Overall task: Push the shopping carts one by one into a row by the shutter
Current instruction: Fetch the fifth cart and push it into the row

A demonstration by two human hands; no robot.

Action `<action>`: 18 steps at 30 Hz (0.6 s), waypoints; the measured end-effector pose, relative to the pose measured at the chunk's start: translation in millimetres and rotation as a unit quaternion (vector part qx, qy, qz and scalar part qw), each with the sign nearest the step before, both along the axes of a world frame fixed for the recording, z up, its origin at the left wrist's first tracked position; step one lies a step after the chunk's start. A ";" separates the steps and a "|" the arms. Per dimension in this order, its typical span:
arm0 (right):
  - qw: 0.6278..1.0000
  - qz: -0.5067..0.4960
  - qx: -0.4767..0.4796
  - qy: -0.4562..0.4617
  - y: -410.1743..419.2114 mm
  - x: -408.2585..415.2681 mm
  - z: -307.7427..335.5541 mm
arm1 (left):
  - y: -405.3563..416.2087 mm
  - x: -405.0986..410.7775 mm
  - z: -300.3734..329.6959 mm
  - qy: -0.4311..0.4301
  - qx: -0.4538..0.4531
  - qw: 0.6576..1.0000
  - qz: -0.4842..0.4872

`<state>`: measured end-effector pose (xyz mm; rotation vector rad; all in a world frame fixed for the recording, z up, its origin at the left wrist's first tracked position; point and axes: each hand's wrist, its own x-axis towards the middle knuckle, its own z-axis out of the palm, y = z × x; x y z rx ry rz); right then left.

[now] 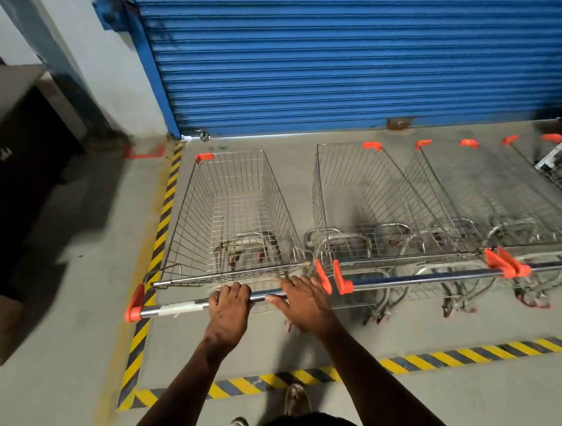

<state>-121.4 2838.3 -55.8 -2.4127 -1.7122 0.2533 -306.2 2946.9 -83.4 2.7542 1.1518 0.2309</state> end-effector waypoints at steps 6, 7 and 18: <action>0.999 -0.012 0.012 -0.029 -8.9 -7.1 11.9 | 2.6 3.5 0.4 0.008 -0.022 1.000 -0.014; 0.999 -0.015 0.014 -0.031 -9.5 -8.5 12.9 | 3.6 3.3 2.3 0.008 -0.026 0.999 -0.018; 0.999 -0.040 0.014 -0.008 -10.9 -15.3 15.5 | 3.4 -4.8 19.3 -0.016 -0.099 0.994 -0.041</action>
